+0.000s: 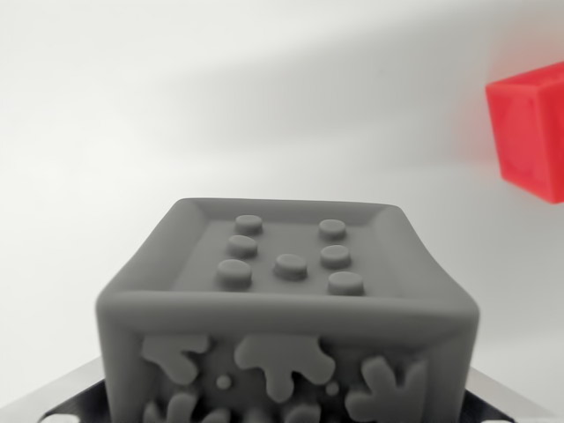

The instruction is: Destack cube

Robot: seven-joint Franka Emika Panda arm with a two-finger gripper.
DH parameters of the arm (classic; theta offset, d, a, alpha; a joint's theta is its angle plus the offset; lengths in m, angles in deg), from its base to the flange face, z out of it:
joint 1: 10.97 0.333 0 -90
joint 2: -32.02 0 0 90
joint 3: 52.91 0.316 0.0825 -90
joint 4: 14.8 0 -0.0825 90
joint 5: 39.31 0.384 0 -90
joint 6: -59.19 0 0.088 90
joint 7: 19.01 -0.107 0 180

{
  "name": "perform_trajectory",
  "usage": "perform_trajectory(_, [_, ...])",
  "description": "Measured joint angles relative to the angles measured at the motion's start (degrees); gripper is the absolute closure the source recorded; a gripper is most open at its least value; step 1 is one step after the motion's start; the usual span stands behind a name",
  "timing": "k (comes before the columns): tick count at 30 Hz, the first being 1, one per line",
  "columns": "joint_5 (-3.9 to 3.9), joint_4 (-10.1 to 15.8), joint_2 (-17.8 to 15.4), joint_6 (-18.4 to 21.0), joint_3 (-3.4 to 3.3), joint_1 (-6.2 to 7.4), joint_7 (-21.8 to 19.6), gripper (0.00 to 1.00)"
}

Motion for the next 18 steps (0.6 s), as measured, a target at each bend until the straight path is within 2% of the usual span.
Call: perform_trajectory(18, [-0.04,1.3,-0.4,-0.9,0.03,3.47,-8.2,1.0])
